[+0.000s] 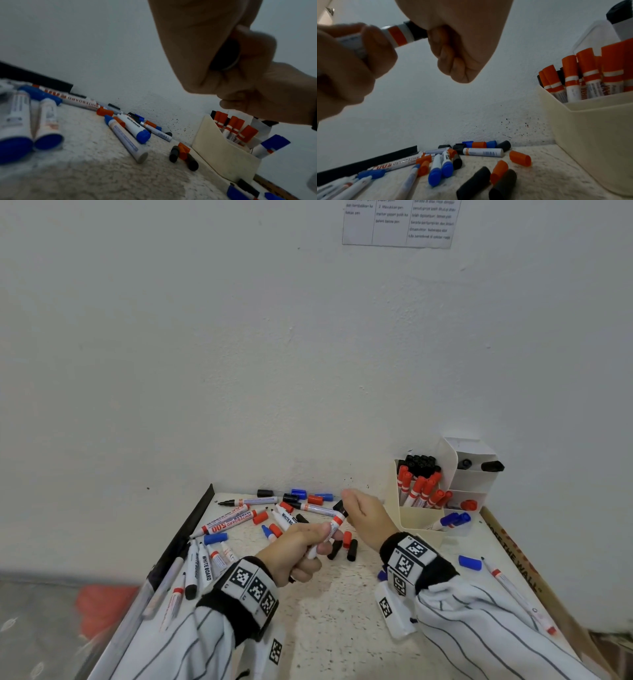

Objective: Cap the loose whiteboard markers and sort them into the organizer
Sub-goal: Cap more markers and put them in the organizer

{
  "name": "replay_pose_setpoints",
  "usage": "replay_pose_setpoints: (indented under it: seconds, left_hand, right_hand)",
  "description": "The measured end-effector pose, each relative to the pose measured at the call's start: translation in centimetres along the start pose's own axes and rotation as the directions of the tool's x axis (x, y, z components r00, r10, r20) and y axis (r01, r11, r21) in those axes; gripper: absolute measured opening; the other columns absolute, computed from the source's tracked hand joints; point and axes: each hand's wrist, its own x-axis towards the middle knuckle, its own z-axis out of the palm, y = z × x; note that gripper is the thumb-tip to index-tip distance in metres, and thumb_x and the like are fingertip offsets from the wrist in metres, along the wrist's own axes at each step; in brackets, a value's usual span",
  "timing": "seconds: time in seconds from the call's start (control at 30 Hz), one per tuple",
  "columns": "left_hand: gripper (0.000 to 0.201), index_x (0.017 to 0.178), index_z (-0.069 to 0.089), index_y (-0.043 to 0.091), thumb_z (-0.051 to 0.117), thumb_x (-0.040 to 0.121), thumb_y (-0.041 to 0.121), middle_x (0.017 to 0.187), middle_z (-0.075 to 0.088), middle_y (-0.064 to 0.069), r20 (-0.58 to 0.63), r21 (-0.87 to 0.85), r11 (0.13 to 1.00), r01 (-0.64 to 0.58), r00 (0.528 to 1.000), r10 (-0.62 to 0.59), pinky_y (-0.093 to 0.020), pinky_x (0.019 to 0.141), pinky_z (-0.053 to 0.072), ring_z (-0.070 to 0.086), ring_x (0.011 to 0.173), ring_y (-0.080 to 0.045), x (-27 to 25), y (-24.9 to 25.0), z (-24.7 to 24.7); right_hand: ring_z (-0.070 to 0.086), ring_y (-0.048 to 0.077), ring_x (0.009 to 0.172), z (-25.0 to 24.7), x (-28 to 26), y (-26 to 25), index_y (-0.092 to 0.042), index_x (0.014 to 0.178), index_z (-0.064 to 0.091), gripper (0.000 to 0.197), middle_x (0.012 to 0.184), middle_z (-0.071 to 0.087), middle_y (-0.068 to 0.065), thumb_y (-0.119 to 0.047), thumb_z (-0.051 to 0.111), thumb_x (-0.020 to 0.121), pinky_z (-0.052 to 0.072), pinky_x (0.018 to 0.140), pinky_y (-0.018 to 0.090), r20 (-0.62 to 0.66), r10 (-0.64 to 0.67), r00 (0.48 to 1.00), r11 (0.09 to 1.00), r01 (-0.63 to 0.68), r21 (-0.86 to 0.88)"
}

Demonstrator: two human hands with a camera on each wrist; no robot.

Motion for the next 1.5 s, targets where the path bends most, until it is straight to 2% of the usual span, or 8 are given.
replay_pose_setpoints:
  seconds: [0.13, 0.3, 0.5, 0.6, 0.73, 1.2, 1.43, 1.5]
  left_hand:
    - [0.024, 0.096, 0.063, 0.014, 0.046, 0.095, 0.030, 0.074, 0.056, 0.001, -0.116, 0.108, 0.981, -0.161, 0.978, 0.174, -0.019, 0.041, 0.036, 0.046, 0.043, -0.008, 1.3, -0.1, -0.2]
    - [0.037, 0.128, 0.052, 0.020, 0.041, 0.097, 0.037, 0.127, 0.054, 0.000, -0.281, 0.552, 0.833, 0.037, 0.949, 0.144, -0.032, 0.100, 0.038, 0.049, 0.119, -0.017, 3.0, 0.5, -3.8]
    - [0.040, 0.133, 0.045, 0.018, 0.036, 0.095, 0.027, 0.139, 0.045, -0.009, -0.574, 0.803, 0.290, 0.521, 0.807, 0.140, -0.040, 0.104, 0.038, 0.046, 0.125, -0.027, 4.4, -0.3, -11.0]
    - [0.050, 0.144, 0.027, 0.030, 0.033, 0.094, 0.031, 0.142, 0.037, -0.004, -0.677, 0.730, 0.201, 0.654, 0.731, 0.082, -0.047, 0.107, 0.032, 0.039, 0.130, -0.025, 4.3, -0.5, -13.0]
    - [0.051, 0.144, 0.027, 0.035, 0.033, 0.094, 0.026, 0.136, 0.039, -0.002, -0.642, 0.765, 0.070, 0.640, 0.753, 0.141, -0.038, 0.102, 0.038, 0.041, 0.124, -0.020, 4.4, -0.9, -14.2]
    - [0.033, 0.123, 0.051, 0.020, 0.035, 0.095, 0.021, 0.125, 0.051, -0.002, -0.609, 0.792, 0.080, 0.605, 0.773, 0.176, -0.032, 0.099, 0.042, 0.052, 0.113, -0.016, 4.4, -0.8, -15.0]
    - [0.039, 0.135, 0.037, 0.018, 0.037, 0.095, 0.018, 0.137, 0.041, -0.003, -0.643, 0.757, 0.092, 0.647, 0.713, 0.280, -0.035, 0.101, 0.039, 0.043, 0.124, -0.019, 4.4, -0.9, -14.9]
    - [0.040, 0.135, 0.033, 0.014, 0.039, 0.095, 0.017, 0.136, 0.040, -0.005, -0.657, 0.747, 0.118, 0.654, 0.701, 0.278, -0.035, 0.100, 0.040, 0.044, 0.123, -0.020, 4.5, -0.9, -15.0]
  right_hand:
    - [0.044, 0.007, 0.049, -1.2, 1.9, -0.8, -0.011, 0.080, 0.049, 0.025, 0.061, 0.049, -0.003, -0.028, 0.043, 0.097, 0.036, 0.052, 0.020, 0.113, 0.035, 0.993, 0.999, -0.032, -0.028]
    - [0.061, 0.008, 0.063, -5.4, 5.6, -2.1, -0.010, 0.102, 0.055, 0.014, 0.091, 0.066, 0.007, -0.020, 0.051, 0.093, 0.052, 0.059, 0.016, 0.000, 0.084, 0.996, 0.996, -0.084, -0.005]
    - [0.064, 0.027, 0.088, -12.5, 9.4, -1.7, 0.000, 0.107, 0.057, 0.019, 0.099, 0.063, 0.017, -0.012, 0.048, 0.095, 0.052, 0.076, 0.026, -0.418, 0.029, 0.908, 0.956, -0.147, -0.254]
    - [0.060, 0.026, 0.091, -14.2, 9.9, -0.6, 0.000, 0.108, 0.057, 0.018, 0.105, 0.062, 0.019, -0.005, 0.048, 0.093, 0.044, 0.075, 0.024, -0.437, 0.040, 0.899, 0.895, -0.226, -0.384]
    - [0.061, 0.032, 0.095, -14.7, 10.4, 0.9, 0.002, 0.107, 0.057, 0.019, 0.107, 0.063, 0.022, -0.001, 0.051, 0.089, 0.050, 0.081, 0.033, -0.365, 0.107, 0.925, 0.840, -0.281, -0.464]
    - [0.054, 0.031, 0.092, -12.8, 11.8, 1.5, 0.004, 0.108, 0.053, 0.020, 0.107, 0.058, 0.022, 0.001, 0.047, 0.089, 0.038, 0.072, 0.027, -0.378, 0.092, 0.921, 0.789, -0.299, -0.537]
    - [0.053, 0.025, 0.078, -13.0, 12.0, 1.9, 0.002, 0.095, 0.059, 0.024, 0.098, 0.060, 0.023, 0.015, 0.045, 0.080, 0.038, 0.057, 0.016, -0.354, 0.044, 0.934, 0.812, -0.240, -0.532]
    - [0.054, 0.030, 0.087, -12.9, 12.1, 1.8, 0.002, 0.101, 0.057, 0.020, 0.102, 0.060, 0.023, 0.007, 0.047, 0.085, 0.041, 0.068, 0.018, -0.354, 0.054, 0.934, 0.802, -0.252, -0.541]
